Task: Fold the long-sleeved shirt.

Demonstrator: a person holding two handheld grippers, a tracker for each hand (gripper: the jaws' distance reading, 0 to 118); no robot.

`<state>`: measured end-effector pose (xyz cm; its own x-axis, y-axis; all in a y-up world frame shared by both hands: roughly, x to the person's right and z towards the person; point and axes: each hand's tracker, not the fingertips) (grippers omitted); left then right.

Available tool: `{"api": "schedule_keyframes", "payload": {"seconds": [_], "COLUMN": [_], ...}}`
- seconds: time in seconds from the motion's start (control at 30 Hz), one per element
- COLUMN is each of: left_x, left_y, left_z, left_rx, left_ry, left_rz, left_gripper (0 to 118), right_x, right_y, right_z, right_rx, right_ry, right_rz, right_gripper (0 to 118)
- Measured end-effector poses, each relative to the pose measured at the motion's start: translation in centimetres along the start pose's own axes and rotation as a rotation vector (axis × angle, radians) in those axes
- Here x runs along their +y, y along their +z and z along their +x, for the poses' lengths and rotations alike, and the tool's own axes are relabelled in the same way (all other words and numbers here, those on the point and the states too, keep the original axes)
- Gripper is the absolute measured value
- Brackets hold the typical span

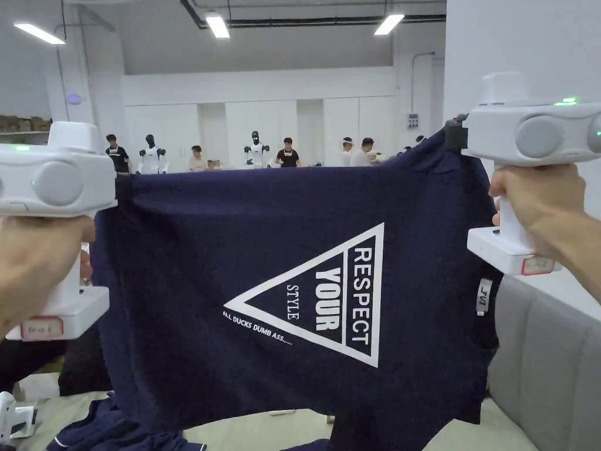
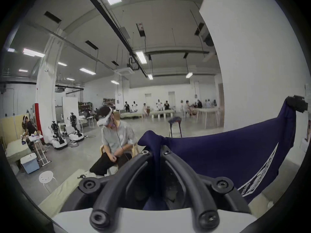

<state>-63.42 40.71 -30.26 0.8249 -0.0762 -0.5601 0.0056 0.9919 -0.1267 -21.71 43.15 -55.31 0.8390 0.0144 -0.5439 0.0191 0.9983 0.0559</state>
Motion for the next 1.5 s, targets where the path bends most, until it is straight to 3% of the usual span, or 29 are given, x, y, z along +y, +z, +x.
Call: {"api": "schedule_keyframes", "payload": {"seconds": [0.13,0.2,0.3,0.33,0.4,0.6,0.73,0.8,0.87,0.97,1.03,1.07,1.13,1.2,1.33,1.5], "left_x": [-7.3,-10.1,-13.9,-15.3,-17.6,-24.2,-29.8,-32.6,-35.8,-40.7,-43.8,-44.9,-47.9,-50.0,-52.6,-52.7], "left_y": [1.5,3.6,5.4,6.3,8.1,16.2,22.0,25.0,27.7,31.2,33.0,33.6,33.9,33.5,33.1,33.5], "left_z": [1.2,1.9,2.4,2.4,2.5,2.2,0.7,0.4,0.4,0.1,-0.2,-0.4,-1.6,-1.9,-0.8,0.6], "left_rx": [-0.033,-0.053,-0.077,-0.087,-0.097,-0.175,-0.225,-0.262,-0.293,-0.317,-0.325,-0.331,-0.344,-0.332,-0.316,-0.298], "left_ry": [-0.007,0.03,0.013,0.021,0.086,0.087,0.17,0.12,0.086,0.108,0.11,0.12,0.12,0.114,0.068,0.039], "left_rz": [-0.097,-0.139,-0.202,-0.209,-0.264,-0.276,-0.332,-0.421,-0.509,-0.634,-0.736,-0.776,-0.866,-0.968,-1.076,-1.083], "left_gripper": [9,9,9,9,9,9,9,9,9,9,9,9,9,9,9,10], "right_x": [-6.5,-9.2,-12.7,-13.7,-15.7,-22.5,-27.7,-30.6,-33.7,-38.6,-41.7,-43.1,-45.9,-48.6,-51.8,-53.9], "right_y": [2.4,4.1,6.9,7.8,9.9,18.7,25.5,28.7,31.9,35.8,38.1,38.6,39.7,40.1,40.1,39.9], "right_z": [0.6,1.3,2.0,2.2,2.6,3.8,4.8,5.1,5.7,6.2,5.4,5.1,4.4,4.2,3.1,2.5], "right_rx": [0.009,0.02,0.018,0.015,0.034,0.096,0.138,0.158,0.208,0.232,0.25,0.31,0.285,0.338,0.332,0.34], "right_ry": [0.034,-0.005,0.011,0.041,0.024,0.017,-0.004,0.025,-0.055,-0.078,-0.043,-0.018,0.052,0.003,0.023,0.034], "right_rz": [-0.111,-0.131,-0.179,-0.216,-0.232,-0.298,-0.385,-0.462,-0.54,-0.667,-0.8,-0.911,-1.023,-1.182,-1.313,-1.408], "right_gripper": [0,0,0,0,0,0,0,0,0,0,0,0,0,0,0,0]}}
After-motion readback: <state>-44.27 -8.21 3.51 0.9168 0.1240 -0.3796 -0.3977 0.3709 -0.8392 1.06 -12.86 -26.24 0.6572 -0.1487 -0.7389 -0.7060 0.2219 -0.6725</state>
